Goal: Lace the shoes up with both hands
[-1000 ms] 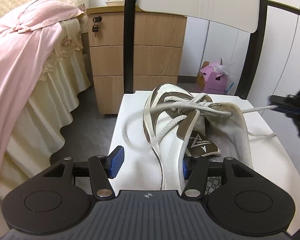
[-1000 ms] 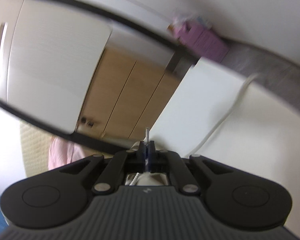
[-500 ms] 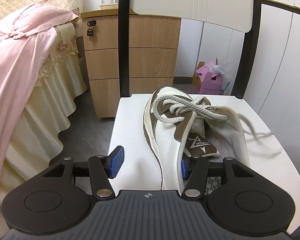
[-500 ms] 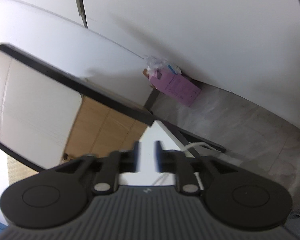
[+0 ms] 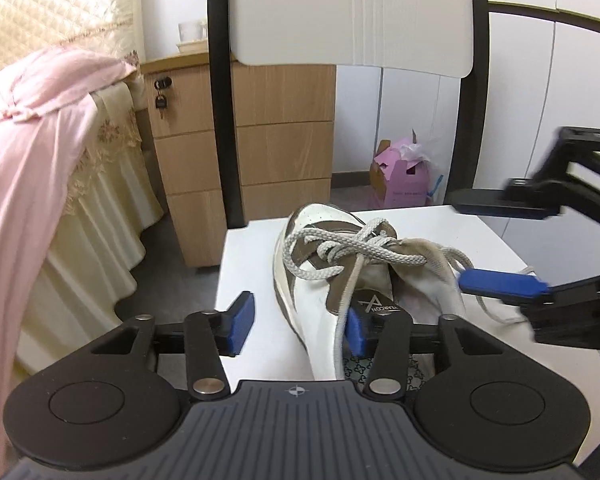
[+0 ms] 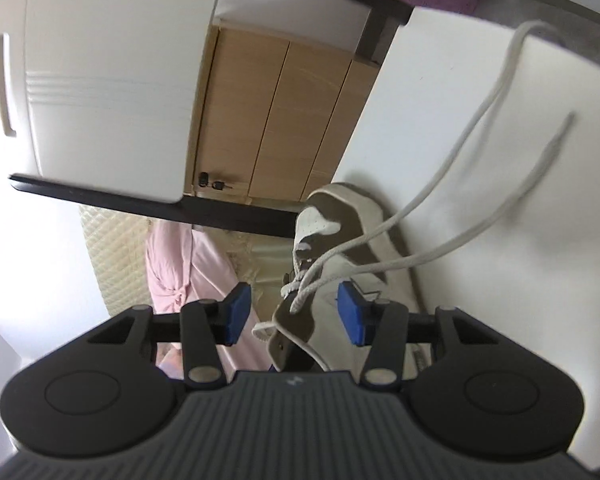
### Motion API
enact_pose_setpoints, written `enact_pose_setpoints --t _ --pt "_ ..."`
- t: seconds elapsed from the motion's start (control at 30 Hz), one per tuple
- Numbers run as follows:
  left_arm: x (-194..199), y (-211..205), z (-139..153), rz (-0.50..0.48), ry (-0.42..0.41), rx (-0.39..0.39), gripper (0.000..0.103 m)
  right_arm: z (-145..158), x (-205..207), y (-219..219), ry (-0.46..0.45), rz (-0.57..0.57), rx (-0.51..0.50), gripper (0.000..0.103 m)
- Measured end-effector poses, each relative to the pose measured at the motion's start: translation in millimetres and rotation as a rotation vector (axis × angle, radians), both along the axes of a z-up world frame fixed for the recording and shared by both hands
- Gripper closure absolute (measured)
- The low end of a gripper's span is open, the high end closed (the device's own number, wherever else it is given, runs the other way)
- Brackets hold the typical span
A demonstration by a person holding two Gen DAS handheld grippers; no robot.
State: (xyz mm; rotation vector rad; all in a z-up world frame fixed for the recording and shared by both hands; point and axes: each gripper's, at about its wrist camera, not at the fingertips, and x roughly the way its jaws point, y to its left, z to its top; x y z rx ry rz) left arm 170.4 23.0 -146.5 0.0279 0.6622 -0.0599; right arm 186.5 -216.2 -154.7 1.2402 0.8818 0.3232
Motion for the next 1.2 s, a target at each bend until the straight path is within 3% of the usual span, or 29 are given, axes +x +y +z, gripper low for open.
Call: enact_pose_setpoints --t 0.1,0.2,0.23,0.37,0.63,1.0,1.1,1.17,1.2 --pt "5 2 -3 0.0 0.019 -0.058 0.074 -4 8 10 0.002 -0.022 -0.017 0.057" --pt "4 -4 -4 0.006 0.013 -0.043 0.08 0 8 14 -0.023 -0.031 -0.029 0.099" --pt "4 -5 -4 0.011 0.012 -0.035 0.081 3 3 16 -0.029 -0.032 -0.041 0.1" --pt "5 -4 -3 0.032 0.023 -0.036 0.084 5 -6 8 -0.016 -0.061 -0.08 0.101" --pt "7 2 -2 0.051 0.045 -0.064 0.084 16 -32 -18 0.011 -0.118 -0.29 0.101" --pt "5 8 0 0.043 0.062 -0.071 0.084 23 -60 -16 0.05 -0.058 -0.438 0.1" --pt "5 9 0 0.044 0.063 -0.072 0.084 37 -66 -17 0.0 -0.01 -0.477 0.09" --pt "5 9 -1 0.047 0.067 -0.082 0.084 46 -70 -19 -0.04 0.014 -0.501 0.075" --pt "5 9 -1 0.047 0.071 -0.084 0.084 52 -72 -19 -0.065 0.028 -0.53 0.062"
